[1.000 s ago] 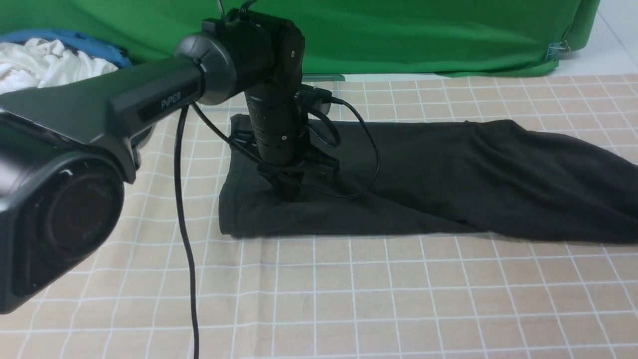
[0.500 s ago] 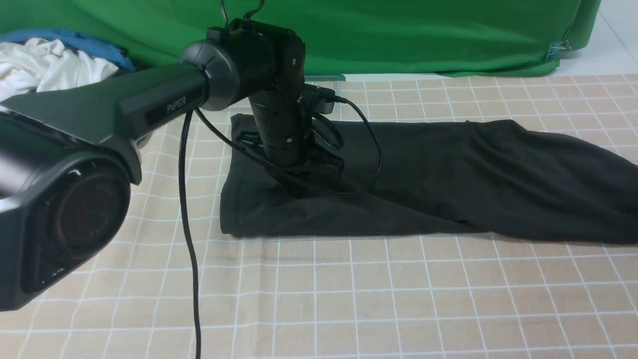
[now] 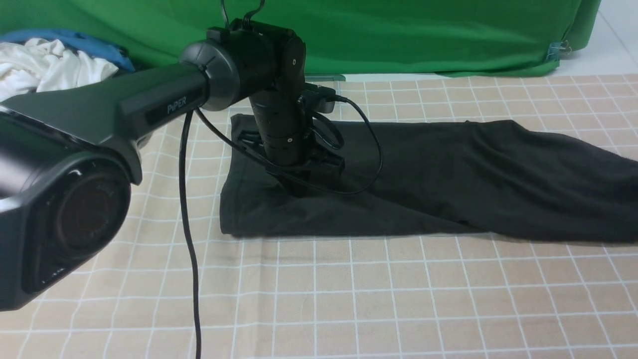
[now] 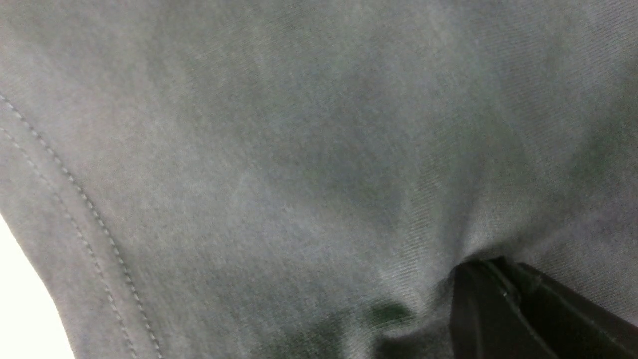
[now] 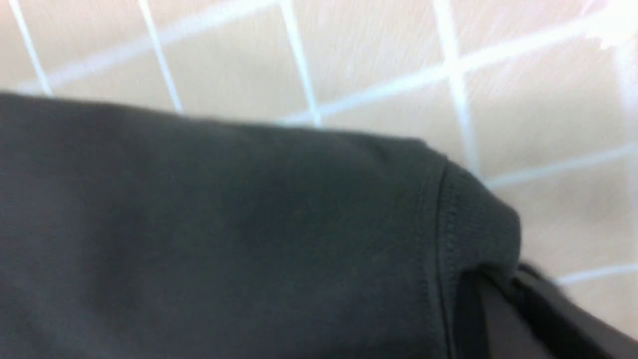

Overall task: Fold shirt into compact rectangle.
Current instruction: 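Pull the folded dark garment lengthwise by its ends to straighten it flat on the table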

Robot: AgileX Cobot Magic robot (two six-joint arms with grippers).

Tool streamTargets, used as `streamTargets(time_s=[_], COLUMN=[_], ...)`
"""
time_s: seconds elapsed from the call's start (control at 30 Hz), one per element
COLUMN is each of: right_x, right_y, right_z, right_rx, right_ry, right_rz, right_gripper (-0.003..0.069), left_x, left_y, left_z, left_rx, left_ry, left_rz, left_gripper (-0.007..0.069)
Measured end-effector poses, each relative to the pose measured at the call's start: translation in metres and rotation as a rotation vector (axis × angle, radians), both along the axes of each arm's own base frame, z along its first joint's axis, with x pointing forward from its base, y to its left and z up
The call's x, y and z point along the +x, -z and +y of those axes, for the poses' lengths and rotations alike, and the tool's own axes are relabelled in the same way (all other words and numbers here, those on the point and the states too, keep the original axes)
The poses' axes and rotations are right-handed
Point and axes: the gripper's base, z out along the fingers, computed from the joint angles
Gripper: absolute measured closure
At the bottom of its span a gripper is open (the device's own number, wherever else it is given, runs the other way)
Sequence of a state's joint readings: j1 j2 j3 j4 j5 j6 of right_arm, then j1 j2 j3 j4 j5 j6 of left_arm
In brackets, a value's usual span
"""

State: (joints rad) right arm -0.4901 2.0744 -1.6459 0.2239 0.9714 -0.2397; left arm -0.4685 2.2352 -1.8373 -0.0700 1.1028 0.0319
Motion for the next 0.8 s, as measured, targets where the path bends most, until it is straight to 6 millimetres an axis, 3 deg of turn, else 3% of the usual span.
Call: streamTargets(time_s=[0.13,0.33,0.43,0.53,0.6,0.67,0.8], right_x=[0.001,0.006,0.009,0.007,0.001,-0.007,-0.018], right_y=[-0.011,0.009,0.013,0.006,0.001,-0.002,0.004], right_z=[-0.008,-0.012,-0.016,-0.017,-0.013,-0.009,-0.003], right_rx=[-0.023,-0.031,-0.056,-0.034,0.009,0.047,0.072], right_ry=[0.012,0.012,0.037,0.077,0.082,0.09,0.114], right_rz=[-0.03,-0.003,-0.02,0.035,0.107,0.167,0.239], right_gripper=[0.0608,0.0582,0.0492,0.0275,0.0197,0.0141,0.0111], left_x=[0.0,-0.001,-0.001,-0.001,-0.002,-0.003,-0.008], left_y=[0.0,0.0,0.0,0.0,0.0,-0.001,-0.001], left_z=[0.0,0.001,0.001,0.001,0.001,0.001,0.001], left_rx=[0.001,0.006,0.007,0.007,0.01,0.01,0.004], left_ry=[0.0,0.002,0.005,0.006,0.007,0.006,0.002], left_rz=[0.003,0.012,0.014,0.014,0.018,0.026,0.077], left_gripper=[0.0606,0.0606,0.0606,0.0606,0.0606,0.0606,0.0606])
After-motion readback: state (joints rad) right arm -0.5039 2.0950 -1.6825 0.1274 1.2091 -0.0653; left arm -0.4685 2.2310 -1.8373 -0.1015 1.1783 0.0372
